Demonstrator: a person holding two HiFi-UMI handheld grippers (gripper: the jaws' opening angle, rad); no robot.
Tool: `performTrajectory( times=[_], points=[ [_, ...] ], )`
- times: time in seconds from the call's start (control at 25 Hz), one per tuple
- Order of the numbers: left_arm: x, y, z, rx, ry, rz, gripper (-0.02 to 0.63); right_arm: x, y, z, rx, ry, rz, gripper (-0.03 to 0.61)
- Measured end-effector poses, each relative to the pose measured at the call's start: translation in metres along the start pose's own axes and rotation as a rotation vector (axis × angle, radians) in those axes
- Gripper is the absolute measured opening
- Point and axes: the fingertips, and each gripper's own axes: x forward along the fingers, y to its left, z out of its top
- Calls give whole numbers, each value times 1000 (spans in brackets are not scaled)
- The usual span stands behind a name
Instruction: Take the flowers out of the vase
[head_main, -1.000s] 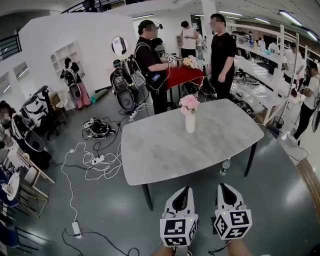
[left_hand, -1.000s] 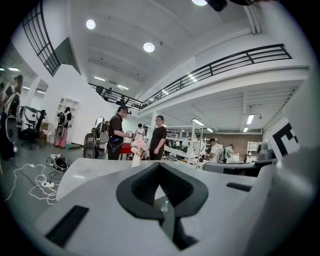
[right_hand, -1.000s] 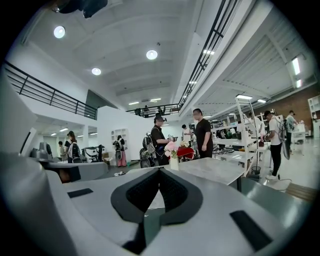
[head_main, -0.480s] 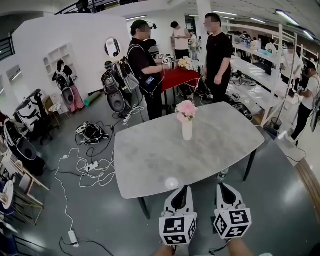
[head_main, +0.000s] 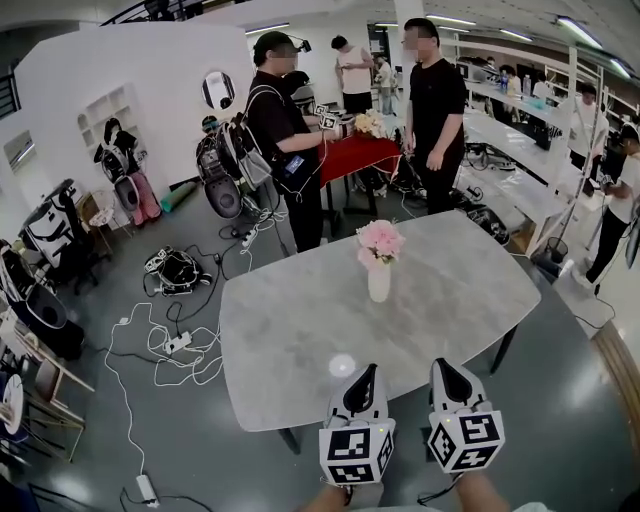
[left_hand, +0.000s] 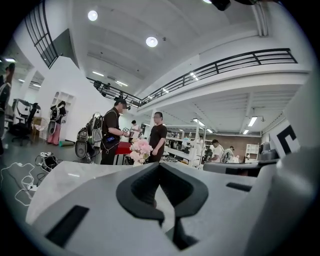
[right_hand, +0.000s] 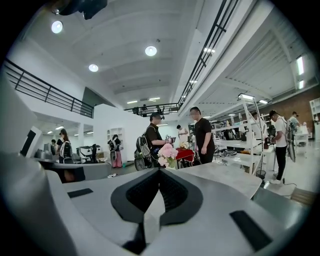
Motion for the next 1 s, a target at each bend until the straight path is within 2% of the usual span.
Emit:
performTrajectory(
  times=[0.52, 1.0],
  points=[
    [78, 41, 9, -13, 26, -15, 2, 85, -4, 11, -24, 16, 16, 15],
    [123, 77, 11, -36, 27, 3, 3, 139, -7, 16, -39, 21, 21, 15]
  ],
)
